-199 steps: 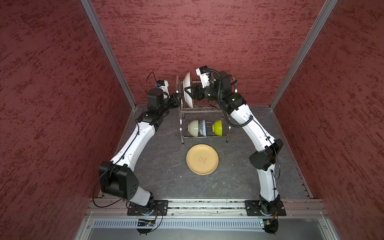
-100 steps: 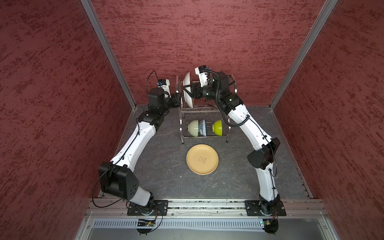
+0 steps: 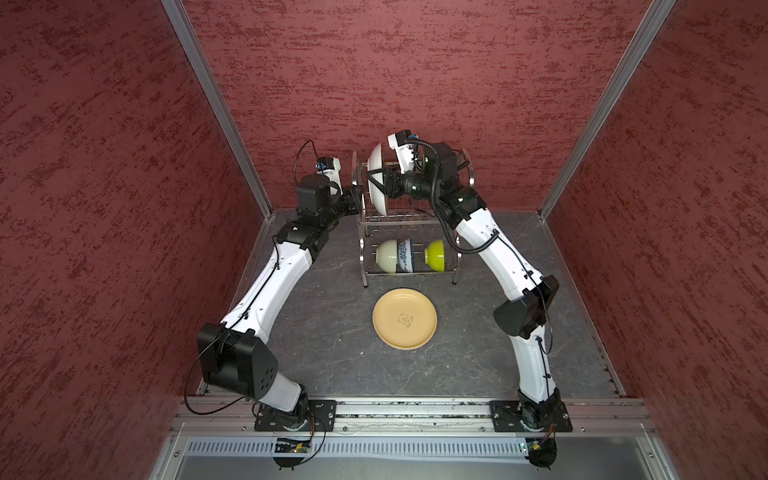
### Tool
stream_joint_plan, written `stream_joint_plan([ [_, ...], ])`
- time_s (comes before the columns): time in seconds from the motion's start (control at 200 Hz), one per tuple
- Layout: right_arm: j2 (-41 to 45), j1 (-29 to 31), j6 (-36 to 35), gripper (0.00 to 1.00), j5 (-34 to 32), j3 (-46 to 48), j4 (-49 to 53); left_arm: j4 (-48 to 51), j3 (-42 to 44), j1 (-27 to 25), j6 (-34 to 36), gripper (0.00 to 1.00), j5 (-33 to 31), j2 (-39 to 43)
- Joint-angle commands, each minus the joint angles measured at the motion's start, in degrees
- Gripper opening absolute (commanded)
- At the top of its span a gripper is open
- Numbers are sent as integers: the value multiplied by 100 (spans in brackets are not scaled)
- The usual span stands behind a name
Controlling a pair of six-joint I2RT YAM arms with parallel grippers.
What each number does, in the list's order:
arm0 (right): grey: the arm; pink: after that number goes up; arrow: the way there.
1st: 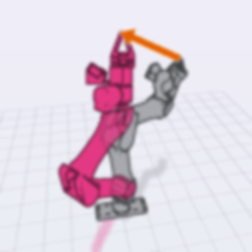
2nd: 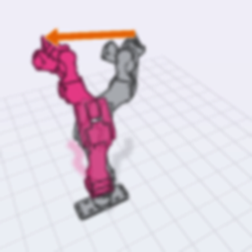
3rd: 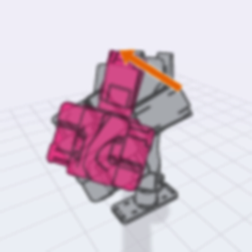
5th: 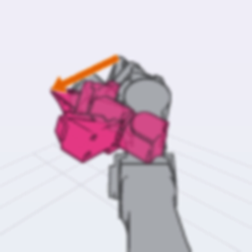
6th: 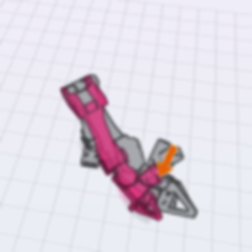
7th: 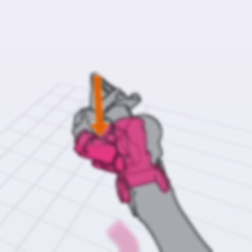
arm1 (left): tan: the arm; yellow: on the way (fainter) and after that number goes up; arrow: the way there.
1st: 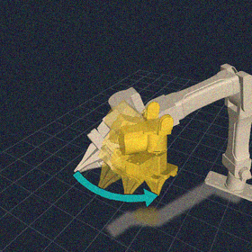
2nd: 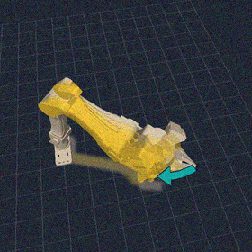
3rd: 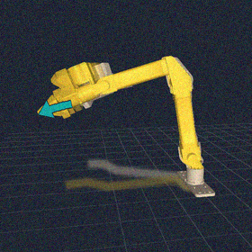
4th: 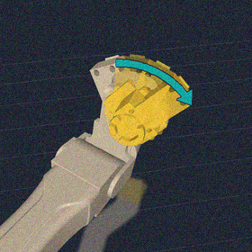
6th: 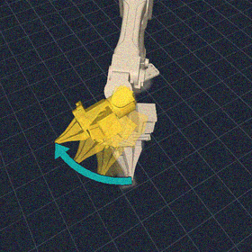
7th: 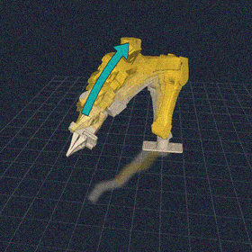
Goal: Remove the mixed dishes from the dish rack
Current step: 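Close the right gripper on the patterned plate rim while the left holds the white bowl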
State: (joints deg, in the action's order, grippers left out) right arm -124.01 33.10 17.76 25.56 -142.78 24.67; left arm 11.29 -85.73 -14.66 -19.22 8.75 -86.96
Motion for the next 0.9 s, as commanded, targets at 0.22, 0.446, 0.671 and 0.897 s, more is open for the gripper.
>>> stream_joint_plan([
  [0.22,41,-49,76,17,-25,-145,133,18,-207,-37,-425,25,-18,17],
  [0.446,157,-49,291,8,-58,-144,222,66,-263,-37,-415,25,-26,-80],
  [0.671,267,-50,486,0,83,-145,219,146,-339,-37,-394,25,-21,-111],
  [0.897,394,-49,739,0,355,-145,123,186,-322,-42,-367,25,-26,-15],
])
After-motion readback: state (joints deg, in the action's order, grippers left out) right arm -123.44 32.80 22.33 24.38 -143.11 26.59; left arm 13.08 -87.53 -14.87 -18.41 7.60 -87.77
